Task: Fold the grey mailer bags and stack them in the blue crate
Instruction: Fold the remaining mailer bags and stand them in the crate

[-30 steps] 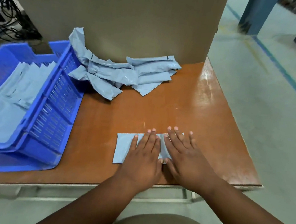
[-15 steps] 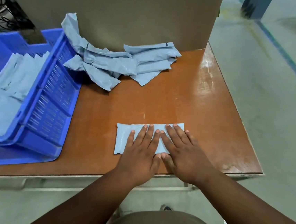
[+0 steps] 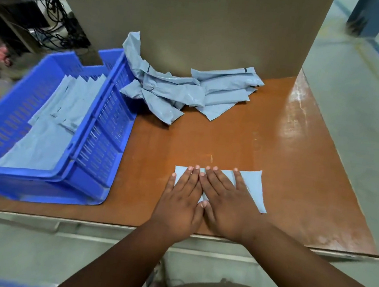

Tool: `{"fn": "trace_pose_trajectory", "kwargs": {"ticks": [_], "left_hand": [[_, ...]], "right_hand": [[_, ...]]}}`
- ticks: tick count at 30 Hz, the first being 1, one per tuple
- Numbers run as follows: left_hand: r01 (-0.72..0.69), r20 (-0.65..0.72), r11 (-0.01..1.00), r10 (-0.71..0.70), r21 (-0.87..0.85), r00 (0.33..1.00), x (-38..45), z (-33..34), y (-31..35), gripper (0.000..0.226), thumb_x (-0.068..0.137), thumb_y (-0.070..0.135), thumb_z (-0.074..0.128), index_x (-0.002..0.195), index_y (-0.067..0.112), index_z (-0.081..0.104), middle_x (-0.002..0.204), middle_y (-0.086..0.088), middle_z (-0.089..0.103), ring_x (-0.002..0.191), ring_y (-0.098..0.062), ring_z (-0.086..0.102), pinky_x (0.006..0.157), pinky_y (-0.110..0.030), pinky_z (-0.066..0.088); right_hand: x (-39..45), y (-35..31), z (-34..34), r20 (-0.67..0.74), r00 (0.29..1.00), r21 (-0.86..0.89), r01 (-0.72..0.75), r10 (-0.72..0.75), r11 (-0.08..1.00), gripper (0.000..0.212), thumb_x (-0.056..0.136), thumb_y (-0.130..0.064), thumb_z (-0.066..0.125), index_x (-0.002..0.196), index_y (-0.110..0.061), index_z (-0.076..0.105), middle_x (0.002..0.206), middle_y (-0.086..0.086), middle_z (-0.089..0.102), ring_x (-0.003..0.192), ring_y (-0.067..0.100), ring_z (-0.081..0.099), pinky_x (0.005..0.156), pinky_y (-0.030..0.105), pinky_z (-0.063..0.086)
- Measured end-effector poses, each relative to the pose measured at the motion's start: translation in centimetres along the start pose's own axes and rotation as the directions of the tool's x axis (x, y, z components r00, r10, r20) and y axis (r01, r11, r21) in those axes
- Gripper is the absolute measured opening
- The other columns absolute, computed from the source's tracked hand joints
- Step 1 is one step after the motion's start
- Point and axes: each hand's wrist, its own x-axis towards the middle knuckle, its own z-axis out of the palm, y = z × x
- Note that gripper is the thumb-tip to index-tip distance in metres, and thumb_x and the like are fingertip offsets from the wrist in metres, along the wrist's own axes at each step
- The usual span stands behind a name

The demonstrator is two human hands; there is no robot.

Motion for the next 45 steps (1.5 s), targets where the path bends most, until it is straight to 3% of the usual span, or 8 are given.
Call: {"fn": "trace_pose_trajectory", "kwargs": {"ticks": [11, 20, 23, 25, 31, 36, 39, 45], "left_hand": [[-0.029, 0.018, 1.0, 0.028, 0.008, 0.999, 0.0, 0.5, -1.4, 0.07, 0.111, 0.05, 0.026, 0.171, 0.017, 0.01, 0.179, -0.001, -0.002, 0.164, -0.015, -0.007, 0.132, -0.051, 0.011], [0.081, 0.116, 0.997, -0.081, 0.002, 0.99, -2.7, -0.2, -7.0, 0.083, 0.104, 0.072, 0.006, 0.171, 0.024, -0.004, 0.177, 0.008, -0.014, 0.162, -0.009, -0.014, 0.132, -0.051, 0.01], [0.172, 0.163, 0.984, -0.165, -0.034, 0.973, -2.8, -1.7, -6.5, 0.097, 0.093, 0.08, -0.015, 0.171, 0.023, -0.003, 0.176, 0.005, -0.018, 0.162, -0.012, -0.017, 0.132, -0.055, 0.001], [0.247, 0.088, 0.967, -0.241, -0.063, 0.967, -1.6, -2.8, -4.4, 0.09, 0.098, 0.074, -0.007, 0.17, 0.023, 0.003, 0.178, 0.0, -0.008, 0.164, -0.018, -0.011, 0.131, -0.057, 0.002], [-0.152, -0.081, 0.984, 0.145, -0.092, 0.986, 4.6, -2.7, 2.5, 0.067, 0.108, 0.039, 0.024, 0.169, 0.013, 0.017, 0.178, -0.006, 0.007, 0.165, -0.019, 0.001, 0.133, -0.046, 0.009], [-0.15, 0.015, 0.985, 0.152, -0.086, 0.988, 5.8, -0.1, 2.5, 0.068, 0.112, 0.05, 0.017, 0.17, 0.015, 0.013, 0.178, -0.002, 0.009, 0.164, -0.015, 0.0, 0.132, -0.047, 0.01], [-0.149, 0.045, 0.989, 0.15, -0.021, 0.988, 5.6, 0.3, 1.1, 0.073, 0.111, 0.061, 0.014, 0.171, 0.019, 0.007, 0.179, 0.001, -0.001, 0.163, -0.011, -0.011, 0.133, -0.044, 0.003], [-0.036, 0.14, 0.999, 0.032, 0.026, 0.99, 5.5, -1.0, 0.0, 0.083, 0.101, 0.073, -0.002, 0.17, 0.027, -0.005, 0.178, 0.008, -0.01, 0.163, -0.012, -0.011, 0.132, -0.049, 0.0]], "right_hand": [[0.0, 0.1, 0.4, 0.033, 0.998, 0.032, -0.058, 0.057, 0.998, 0.075, 0.108, -0.058, 0.022, 0.169, -0.015, 0.022, 0.177, 0.009, 0.013, 0.165, 0.025, 0.006, 0.13, 0.061, 0.006], [-4.1, 5.3, -1.2, 0.094, 0.962, 0.074, -0.263, 0.255, 0.962, 0.076, 0.1, -0.074, -0.003, 0.169, -0.042, 0.001, 0.178, -0.007, -0.008, 0.164, 0.022, -0.008, 0.13, 0.058, -0.004], [-5.2, 6.7, -1.9, 0.128, 0.95, 0.094, -0.297, 0.284, 0.95, 0.08, 0.097, -0.075, -0.008, 0.169, -0.041, -0.001, 0.177, -0.008, -0.015, 0.163, 0.019, -0.015, 0.129, 0.057, -0.01], [-4.9, 6.9, -2.7, 0.109, 0.954, 0.107, -0.29, 0.278, 0.951, 0.077, 0.101, -0.072, 0.001, 0.169, -0.036, 0.003, 0.177, -0.007, -0.016, 0.162, 0.018, -0.02, 0.128, 0.059, -0.012], [-0.9, 4.2, -2.6, 0.029, 0.99, 0.051, -0.14, 0.139, 0.989, 0.071, 0.103, -0.046, 0.023, 0.168, -0.015, 0.027, 0.177, 0.007, 0.016, 0.164, 0.026, 0.009, 0.129, 0.064, 0.006], [-1.5, 4.9, -0.8, 0.03, 0.989, 0.032, -0.146, 0.145, 0.989, 0.069, 0.105, -0.05, 0.03, 0.166, -0.017, 0.033, 0.17, 0.008, 0.036, 0.159, 0.029, 0.03, 0.129, 0.06, 0.018], [-2.7, 6.2, -0.4, 0.025, 0.976, 0.076, -0.218, 0.217, 0.973, 0.074, 0.106, -0.066, 0.024, 0.166, -0.023, 0.033, 0.172, 0.005, 0.032, 0.159, 0.029, 0.028, 0.127, 0.062, 0.02], [-4.8, 8.0, -1.5, 0.052, 0.967, 0.111, -0.254, 0.25, 0.961, 0.078, 0.104, -0.072, 0.007, 0.17, -0.032, 0.0, 0.179, -0.001, 0.001, 0.164, 0.02, -0.002, 0.132, 0.052, -0.001]]}}
